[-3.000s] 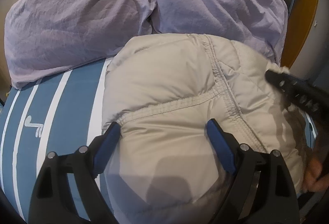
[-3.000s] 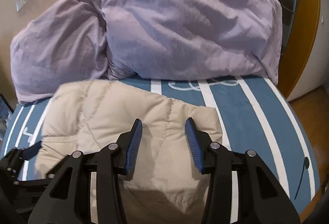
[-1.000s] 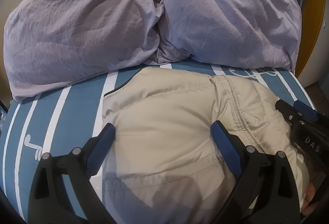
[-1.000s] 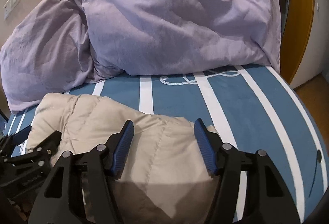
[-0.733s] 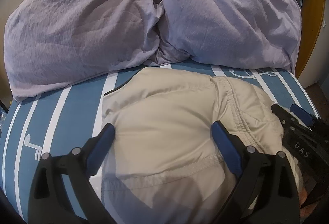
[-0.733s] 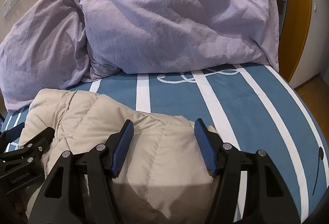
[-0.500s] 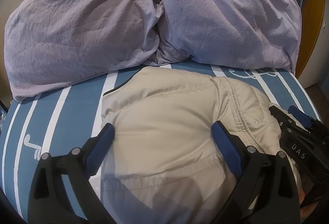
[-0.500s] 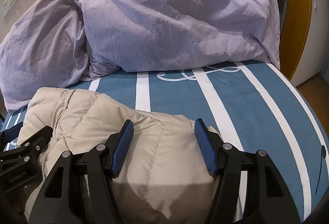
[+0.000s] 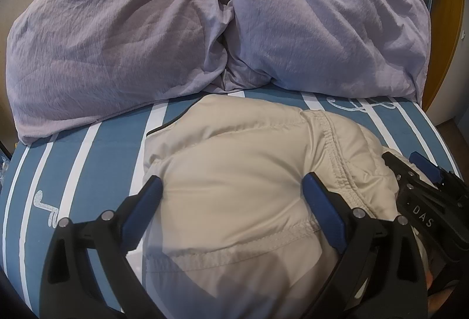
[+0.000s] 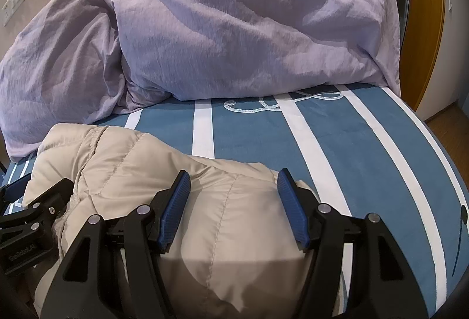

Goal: Fold large clothes

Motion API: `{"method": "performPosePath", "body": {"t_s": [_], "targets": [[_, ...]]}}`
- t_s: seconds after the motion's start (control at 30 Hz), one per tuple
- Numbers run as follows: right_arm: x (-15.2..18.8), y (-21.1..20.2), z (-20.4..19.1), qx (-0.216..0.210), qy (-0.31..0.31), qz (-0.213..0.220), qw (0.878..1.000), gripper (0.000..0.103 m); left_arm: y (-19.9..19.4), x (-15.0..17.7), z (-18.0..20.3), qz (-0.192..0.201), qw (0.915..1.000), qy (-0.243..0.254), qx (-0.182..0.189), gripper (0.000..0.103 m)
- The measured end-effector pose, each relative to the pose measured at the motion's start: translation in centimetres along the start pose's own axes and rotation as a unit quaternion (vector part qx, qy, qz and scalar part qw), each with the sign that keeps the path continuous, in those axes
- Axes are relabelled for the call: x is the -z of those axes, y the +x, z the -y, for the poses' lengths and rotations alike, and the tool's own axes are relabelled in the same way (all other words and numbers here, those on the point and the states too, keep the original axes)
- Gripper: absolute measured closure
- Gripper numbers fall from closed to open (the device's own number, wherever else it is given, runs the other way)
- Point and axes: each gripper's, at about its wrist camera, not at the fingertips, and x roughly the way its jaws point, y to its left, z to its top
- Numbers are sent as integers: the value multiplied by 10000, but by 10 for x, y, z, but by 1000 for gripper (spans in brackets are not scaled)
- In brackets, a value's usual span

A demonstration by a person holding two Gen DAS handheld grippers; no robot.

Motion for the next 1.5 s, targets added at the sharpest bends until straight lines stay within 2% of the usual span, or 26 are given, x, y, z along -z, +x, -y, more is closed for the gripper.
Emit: {"method": "performPosePath", "body": {"t_s": [1.5], "targets": [[1,2,3,-78,-8,-37,10000,38,2,1,0,15,10000,13,-2,7]]}}
